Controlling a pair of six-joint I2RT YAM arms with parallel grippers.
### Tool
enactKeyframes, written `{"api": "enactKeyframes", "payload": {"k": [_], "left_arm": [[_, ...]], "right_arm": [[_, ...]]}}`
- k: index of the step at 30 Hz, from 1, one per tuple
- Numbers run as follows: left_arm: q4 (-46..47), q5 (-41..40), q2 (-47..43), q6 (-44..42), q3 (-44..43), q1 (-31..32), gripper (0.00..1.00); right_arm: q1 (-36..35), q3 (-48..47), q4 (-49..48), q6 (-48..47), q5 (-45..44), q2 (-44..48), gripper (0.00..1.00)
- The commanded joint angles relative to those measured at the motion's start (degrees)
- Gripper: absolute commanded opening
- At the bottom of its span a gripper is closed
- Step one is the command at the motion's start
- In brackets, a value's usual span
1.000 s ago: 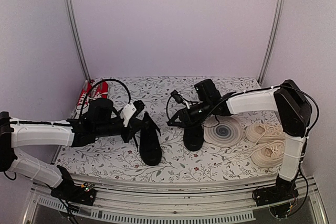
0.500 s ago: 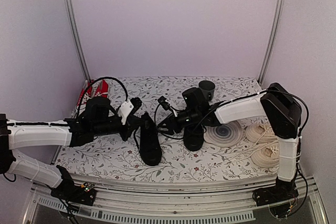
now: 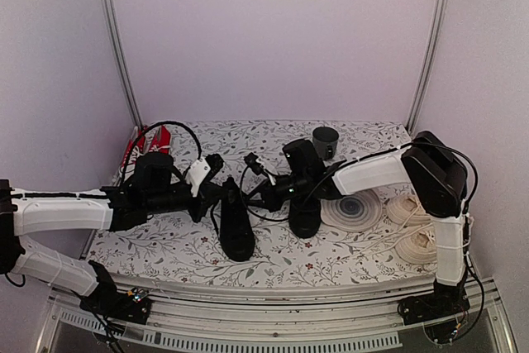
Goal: Tie the shoes
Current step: Tie the shoelace on the shoe.
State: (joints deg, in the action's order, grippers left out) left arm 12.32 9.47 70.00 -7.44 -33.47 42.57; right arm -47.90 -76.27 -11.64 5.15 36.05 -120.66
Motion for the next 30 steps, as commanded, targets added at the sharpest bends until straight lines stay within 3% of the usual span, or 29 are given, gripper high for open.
{"api": "enactKeyframes", "payload": {"k": [1,7,14,18,23,30], "left_arm": [[0.69,1.20,-1.18,-0.60,0.31,-0.73,0.00],[-0.12,2.26,-0.92,-2.79,0.16,-0.73,0.00],[1.12,3.34,-1.22,-4.20,0.16,-0.74,0.00],[1.13,3.38,-1.63,-4.45,0.23,-0.74,0.00],[1.66,3.66,-2.49,-4.62,0.92,-0.73,0.00],[3.46,6.25,-0.47,-2.79,1.15,-0.66,0.00]], "right_arm": [[1.52,-0.47,-1.10,-0.68,-1.26,0.81,0.01],[4.90,-2.57,-2.30,5.92,3.60,3.34,0.01],[3.92,-10.92,-8.74,25.63,14.94,-4.94,0.01],[1.78,-12.47,-9.51,29.24,22.81,-7.29,0.01],[1.41,-8.48,-5.40,27.18,28.67,-5.07,0.01],[0.68,-15.73,21.30,8.59,32.03,-6.57,0.01]]}}
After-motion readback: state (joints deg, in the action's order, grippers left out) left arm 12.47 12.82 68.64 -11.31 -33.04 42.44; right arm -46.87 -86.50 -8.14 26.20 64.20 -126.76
